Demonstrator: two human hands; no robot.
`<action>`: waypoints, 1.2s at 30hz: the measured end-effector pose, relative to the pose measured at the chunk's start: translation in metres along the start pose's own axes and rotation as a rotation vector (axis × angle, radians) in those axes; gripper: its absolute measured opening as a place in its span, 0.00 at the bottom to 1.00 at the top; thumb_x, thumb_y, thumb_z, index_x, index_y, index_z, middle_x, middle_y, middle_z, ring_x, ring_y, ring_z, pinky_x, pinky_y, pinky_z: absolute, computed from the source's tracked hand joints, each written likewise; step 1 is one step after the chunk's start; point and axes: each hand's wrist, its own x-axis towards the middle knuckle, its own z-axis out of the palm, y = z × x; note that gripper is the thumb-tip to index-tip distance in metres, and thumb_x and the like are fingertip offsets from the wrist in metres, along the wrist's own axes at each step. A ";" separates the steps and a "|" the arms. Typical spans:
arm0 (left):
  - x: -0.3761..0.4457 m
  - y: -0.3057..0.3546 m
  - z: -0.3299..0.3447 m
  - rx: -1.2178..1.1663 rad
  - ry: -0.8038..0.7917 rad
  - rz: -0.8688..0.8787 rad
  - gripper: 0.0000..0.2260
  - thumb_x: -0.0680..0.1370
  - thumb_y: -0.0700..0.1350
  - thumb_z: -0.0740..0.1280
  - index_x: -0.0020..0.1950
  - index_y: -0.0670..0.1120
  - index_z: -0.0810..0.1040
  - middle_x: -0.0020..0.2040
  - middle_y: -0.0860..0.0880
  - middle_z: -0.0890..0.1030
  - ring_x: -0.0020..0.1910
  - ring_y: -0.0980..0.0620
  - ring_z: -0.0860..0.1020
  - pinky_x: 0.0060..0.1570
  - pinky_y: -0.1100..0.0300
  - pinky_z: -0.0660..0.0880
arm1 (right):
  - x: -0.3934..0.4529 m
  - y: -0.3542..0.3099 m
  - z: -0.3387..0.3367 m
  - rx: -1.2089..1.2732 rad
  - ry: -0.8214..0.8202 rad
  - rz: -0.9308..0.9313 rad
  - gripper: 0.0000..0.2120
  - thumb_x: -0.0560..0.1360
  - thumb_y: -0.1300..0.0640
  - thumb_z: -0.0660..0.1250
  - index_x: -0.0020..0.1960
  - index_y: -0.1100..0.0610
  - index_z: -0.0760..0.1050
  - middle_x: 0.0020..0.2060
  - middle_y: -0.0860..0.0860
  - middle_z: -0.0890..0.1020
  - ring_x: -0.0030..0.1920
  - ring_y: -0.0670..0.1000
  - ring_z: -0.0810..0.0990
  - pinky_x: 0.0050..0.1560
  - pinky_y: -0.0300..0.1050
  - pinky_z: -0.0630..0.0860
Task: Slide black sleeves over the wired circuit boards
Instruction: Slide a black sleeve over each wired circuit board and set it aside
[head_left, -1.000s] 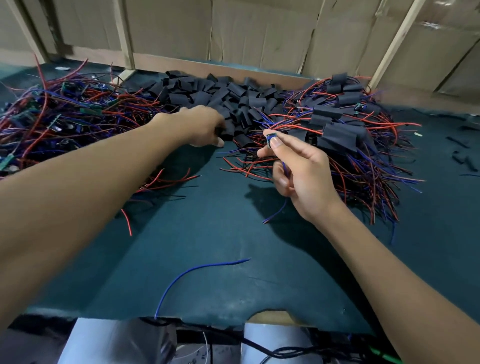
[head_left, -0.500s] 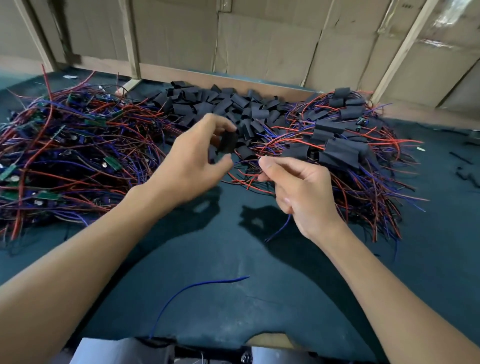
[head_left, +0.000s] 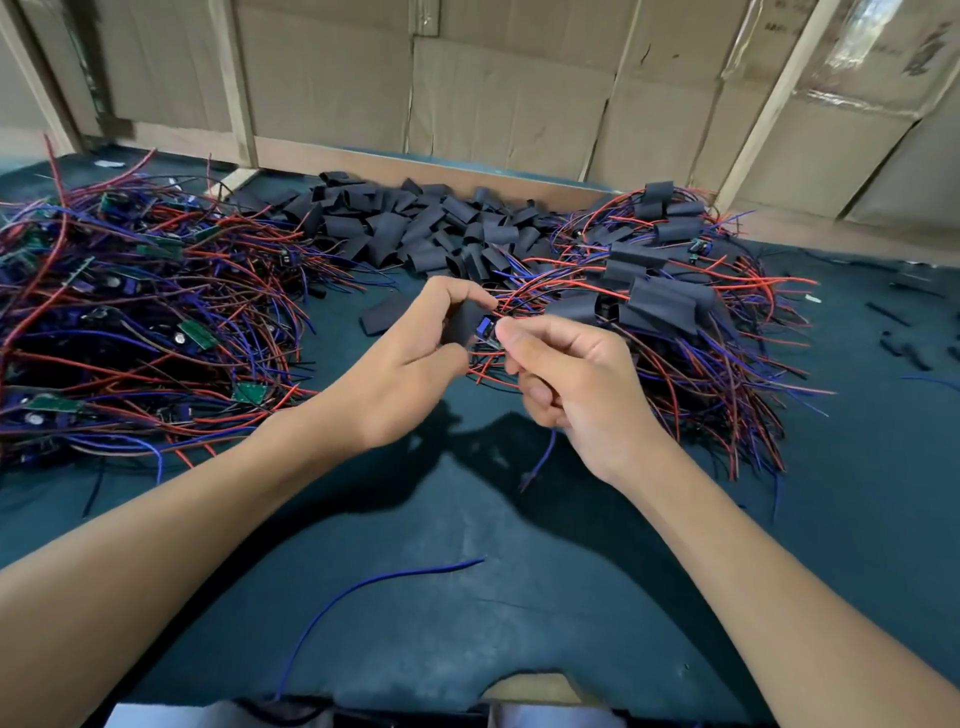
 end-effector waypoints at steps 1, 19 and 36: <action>-0.001 -0.001 0.000 0.020 0.010 0.012 0.22 0.73 0.34 0.56 0.63 0.53 0.69 0.38 0.62 0.71 0.36 0.60 0.67 0.38 0.69 0.66 | 0.000 -0.001 0.000 0.020 0.009 0.004 0.08 0.73 0.51 0.74 0.37 0.52 0.84 0.30 0.49 0.75 0.24 0.46 0.62 0.24 0.34 0.56; -0.005 -0.004 0.002 0.246 0.049 0.193 0.26 0.71 0.33 0.51 0.61 0.58 0.70 0.44 0.55 0.78 0.42 0.52 0.75 0.46 0.59 0.73 | -0.003 -0.011 0.002 -0.025 -0.051 0.025 0.09 0.72 0.52 0.75 0.35 0.53 0.82 0.26 0.47 0.68 0.24 0.46 0.59 0.23 0.34 0.55; -0.003 -0.009 -0.005 0.501 -0.139 0.309 0.24 0.84 0.46 0.60 0.79 0.45 0.60 0.59 0.55 0.71 0.61 0.62 0.71 0.63 0.67 0.66 | -0.003 -0.016 -0.005 -0.086 0.029 0.131 0.09 0.71 0.57 0.78 0.40 0.60 0.80 0.26 0.50 0.63 0.27 0.48 0.56 0.23 0.36 0.53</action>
